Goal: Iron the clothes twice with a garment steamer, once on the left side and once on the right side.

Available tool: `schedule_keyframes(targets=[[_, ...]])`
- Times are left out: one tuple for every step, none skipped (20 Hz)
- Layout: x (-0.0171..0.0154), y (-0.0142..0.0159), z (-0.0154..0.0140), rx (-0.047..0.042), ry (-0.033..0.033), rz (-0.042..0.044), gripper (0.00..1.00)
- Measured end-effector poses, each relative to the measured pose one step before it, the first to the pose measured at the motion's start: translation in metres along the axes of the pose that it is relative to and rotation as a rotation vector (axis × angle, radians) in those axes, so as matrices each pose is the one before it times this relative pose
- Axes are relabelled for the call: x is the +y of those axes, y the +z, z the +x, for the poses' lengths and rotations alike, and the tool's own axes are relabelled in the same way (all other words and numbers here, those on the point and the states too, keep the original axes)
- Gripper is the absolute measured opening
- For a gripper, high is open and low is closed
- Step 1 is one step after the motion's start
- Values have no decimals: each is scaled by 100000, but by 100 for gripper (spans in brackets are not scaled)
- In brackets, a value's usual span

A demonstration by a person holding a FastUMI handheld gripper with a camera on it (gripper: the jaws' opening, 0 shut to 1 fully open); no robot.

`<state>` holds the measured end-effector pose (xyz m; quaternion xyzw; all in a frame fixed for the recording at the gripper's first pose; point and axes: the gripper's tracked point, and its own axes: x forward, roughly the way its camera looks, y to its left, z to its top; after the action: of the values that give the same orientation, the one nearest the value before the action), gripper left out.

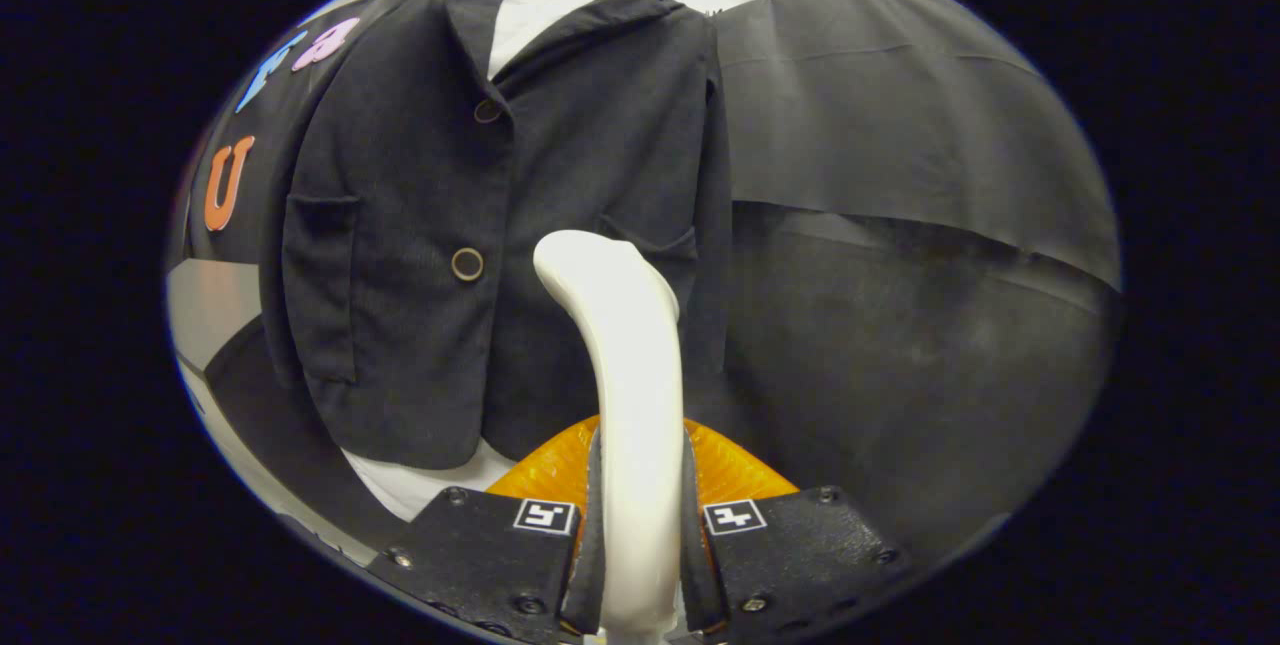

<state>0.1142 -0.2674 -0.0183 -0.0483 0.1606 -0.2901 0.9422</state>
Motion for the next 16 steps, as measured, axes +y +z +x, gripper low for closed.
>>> schedule_keyframes(targets=[[-56, -42, -84, 1126, 311, -148, 34], [-6, -9, 39, 1213, 108, -391, 34], [17, -242, 70, 1127, 148, -228, 34], [38, -47, -8, 1201, 37, -369, 34], [-1, -35, 113, 1165, 124, -378, 34], [127, -2, 83, 1181, 6, -409, 34], [-81, -232, -36, 1017, 176, -291, 34], [26, -183, -33, 873, 77, -247, 34], [-28, -215, -61, 1054, 45, -382, 34], [34, -169, -14, 1078, 106, -242, 34], [-39, -292, 23, 1156, 248, -343, 34], [-19, -160, 14, 1002, 166, -453, 34], [6, -302, 107, 983, 74, -690, 34], [127, 79, -83, 586, -259, -758, 34], [362, -412, 49, 743, -24, -647, 34], [-61, -205, -104, 1027, 357, -487, 34]])
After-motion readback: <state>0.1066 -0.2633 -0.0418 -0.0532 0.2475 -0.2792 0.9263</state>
